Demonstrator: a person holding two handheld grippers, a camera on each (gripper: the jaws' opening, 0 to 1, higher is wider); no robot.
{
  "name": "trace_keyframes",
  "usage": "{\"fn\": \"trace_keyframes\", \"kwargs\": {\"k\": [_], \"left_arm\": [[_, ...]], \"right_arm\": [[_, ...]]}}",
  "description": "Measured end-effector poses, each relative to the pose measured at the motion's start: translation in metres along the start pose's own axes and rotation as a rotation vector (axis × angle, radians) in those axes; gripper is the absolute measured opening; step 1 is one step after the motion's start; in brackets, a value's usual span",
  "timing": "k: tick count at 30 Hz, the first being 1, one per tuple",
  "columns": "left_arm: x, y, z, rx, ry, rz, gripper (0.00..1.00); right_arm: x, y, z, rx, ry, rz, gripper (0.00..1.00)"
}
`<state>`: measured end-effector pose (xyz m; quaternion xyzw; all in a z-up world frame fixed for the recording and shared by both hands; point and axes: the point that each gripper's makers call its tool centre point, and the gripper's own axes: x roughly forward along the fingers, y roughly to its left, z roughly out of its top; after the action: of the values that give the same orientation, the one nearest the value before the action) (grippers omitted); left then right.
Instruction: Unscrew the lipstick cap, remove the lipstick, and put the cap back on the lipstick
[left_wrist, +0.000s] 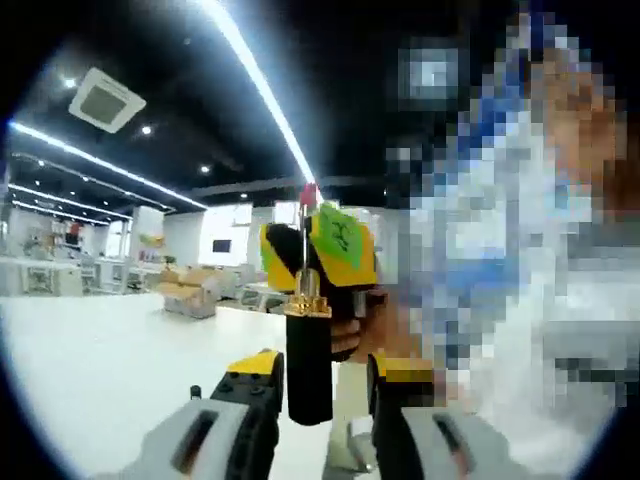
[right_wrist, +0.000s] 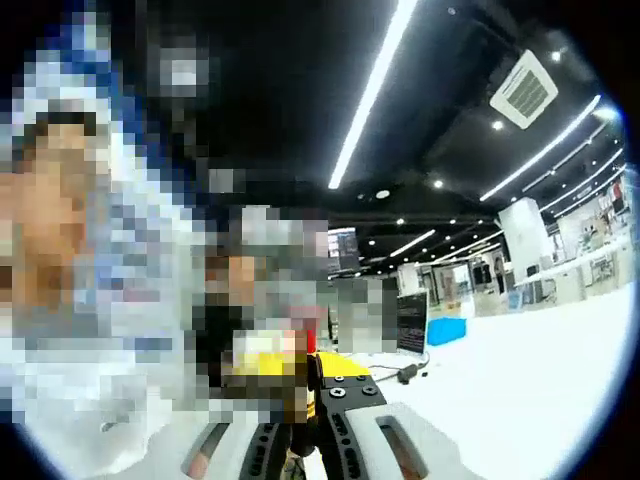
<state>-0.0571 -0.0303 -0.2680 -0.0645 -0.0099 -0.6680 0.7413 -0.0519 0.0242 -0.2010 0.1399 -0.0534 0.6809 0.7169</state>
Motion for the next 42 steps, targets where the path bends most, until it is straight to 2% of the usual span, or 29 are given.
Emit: {"fn": "trace_keyframes", "kwargs": {"k": [5,7,10,13,15,16,22,24,26,30,34,38,42], "left_arm": [[0.001,-0.023,0.013,-0.213,-0.096,-0.194,0.36],[-0.001,-0.031,0.015,-0.267,-0.115,-0.260,0.31],[-0.002,-0.039,0.018,-0.328,-0.128,-0.326,0.28],[-0.003,-0.043,0.021,-0.342,-0.143,-0.365,0.27],[-0.003,-0.046,0.022,-0.350,-0.147,-0.373,0.27],[-0.003,-0.047,0.022,-0.351,-0.147,-0.375,0.26],[-0.005,-0.050,0.019,-0.328,-0.113,-0.378,0.19],[-0.005,-0.056,0.016,-0.324,-0.092,-0.386,0.14],[-0.002,-0.054,0.012,-0.311,-0.066,-0.359,0.12],[0.003,-0.042,0.008,-0.204,-0.051,-0.262,0.12],[0.003,-0.038,0.010,-0.183,-0.053,-0.229,0.12],[0.004,-0.015,0.008,-0.067,-0.021,-0.060,0.12],[0.000,0.012,0.005,0.060,0.023,0.143,0.12]], "right_arm": [[0.006,0.016,0.000,0.101,-0.038,0.109,0.06],[0.008,0.019,-0.002,0.127,-0.046,0.132,0.06],[0.009,0.026,-0.002,0.168,-0.061,0.178,0.06],[0.012,0.036,-0.005,0.187,-0.050,0.231,0.06],[0.014,0.039,-0.006,0.188,-0.048,0.238,0.06],[0.017,0.048,-0.011,0.185,-0.041,0.240,0.06],[0.019,0.062,-0.020,0.185,-0.023,0.238,0.06],[0.019,0.064,-0.021,0.177,-0.017,0.235,0.06],[0.020,0.065,-0.023,0.167,-0.011,0.230,0.06],[0.021,0.057,-0.024,0.150,-0.009,0.196,0.06],[0.018,0.052,-0.020,0.110,-0.008,0.173,0.06],[0.014,0.031,-0.016,0.000,0.019,0.051,0.06],[0.011,0.008,-0.013,-0.080,0.041,-0.048,0.06]]}}
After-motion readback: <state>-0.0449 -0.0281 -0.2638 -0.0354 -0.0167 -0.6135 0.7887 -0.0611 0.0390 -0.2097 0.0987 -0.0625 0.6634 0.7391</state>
